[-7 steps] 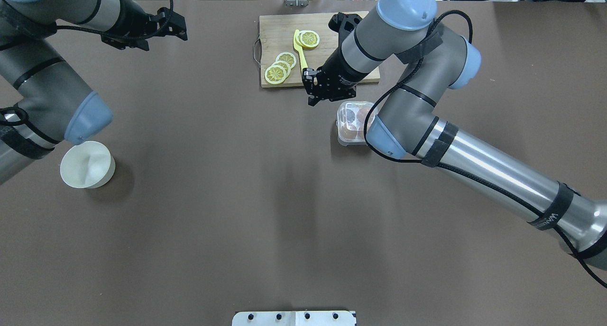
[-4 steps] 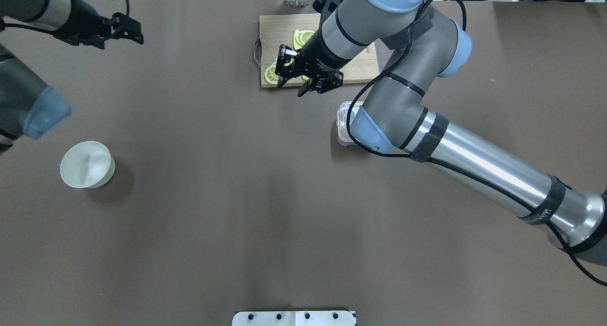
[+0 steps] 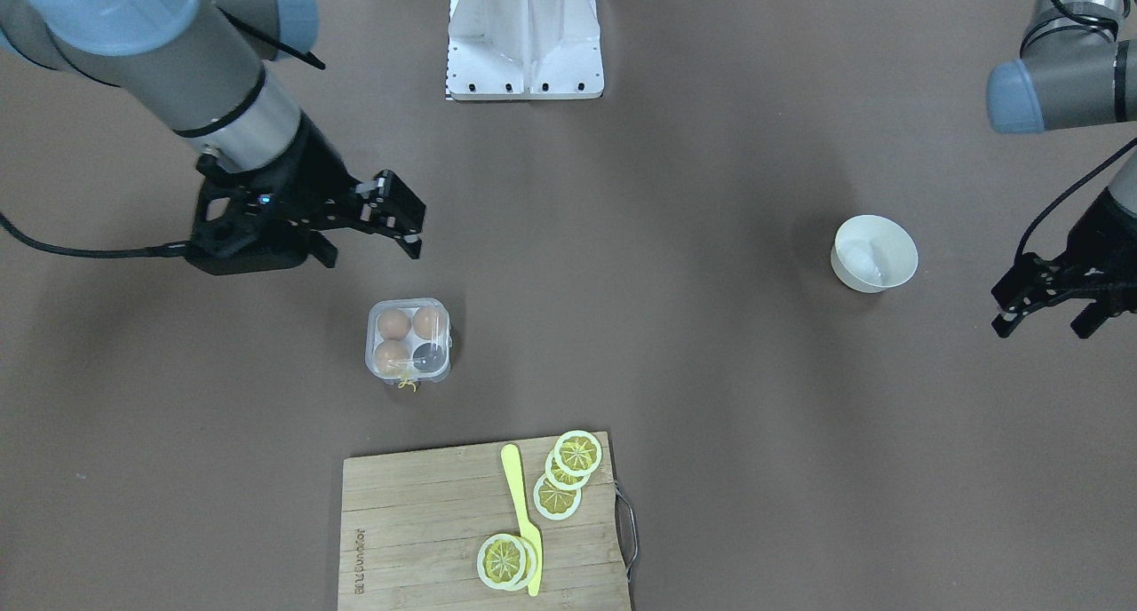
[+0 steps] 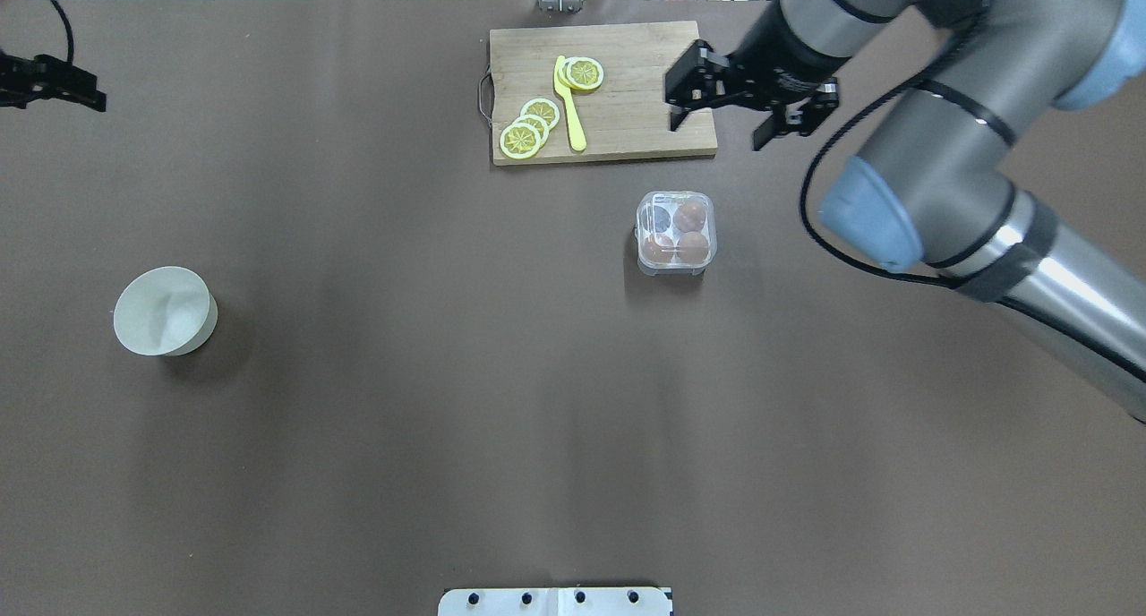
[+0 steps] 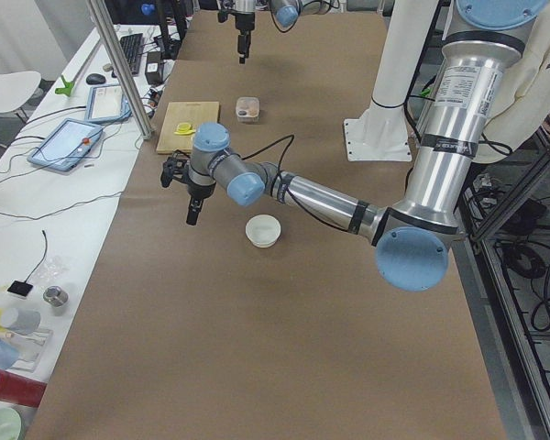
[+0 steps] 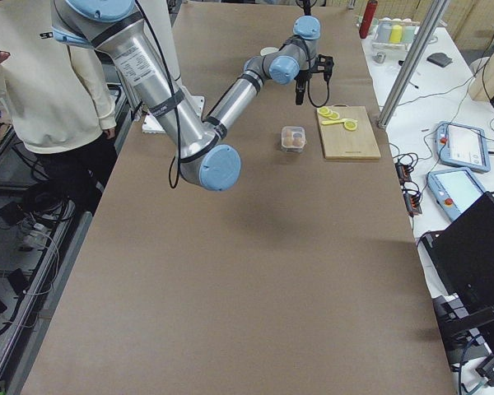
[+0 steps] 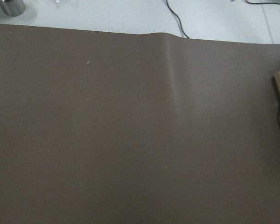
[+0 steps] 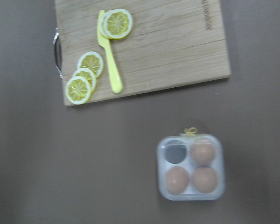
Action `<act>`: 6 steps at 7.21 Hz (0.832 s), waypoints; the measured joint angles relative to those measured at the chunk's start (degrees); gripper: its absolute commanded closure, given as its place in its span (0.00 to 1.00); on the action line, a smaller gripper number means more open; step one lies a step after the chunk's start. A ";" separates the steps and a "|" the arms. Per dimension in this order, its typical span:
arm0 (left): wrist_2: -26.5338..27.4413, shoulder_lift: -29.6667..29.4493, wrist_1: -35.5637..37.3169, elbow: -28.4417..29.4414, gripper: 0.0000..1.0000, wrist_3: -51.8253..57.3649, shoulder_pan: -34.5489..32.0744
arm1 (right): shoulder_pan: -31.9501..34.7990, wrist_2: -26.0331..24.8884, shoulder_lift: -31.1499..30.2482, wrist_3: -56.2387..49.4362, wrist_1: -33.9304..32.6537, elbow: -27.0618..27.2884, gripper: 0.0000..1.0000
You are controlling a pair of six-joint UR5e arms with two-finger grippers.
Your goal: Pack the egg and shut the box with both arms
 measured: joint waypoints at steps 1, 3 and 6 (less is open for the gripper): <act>-0.39 3.32 0.84 -0.46 0.02 7.17 -2.61 | 3.76 0.17 -5.03 -9.46 -6.10 4.12 0.00; -2.77 6.04 6.61 -0.50 0.02 18.50 -8.53 | 12.09 0.40 -15.13 -33.07 -15.18 6.85 0.00; -3.84 7.94 15.28 -0.33 0.02 28.79 -14.33 | 25.31 3.08 -26.04 -57.51 -20.69 1.23 0.00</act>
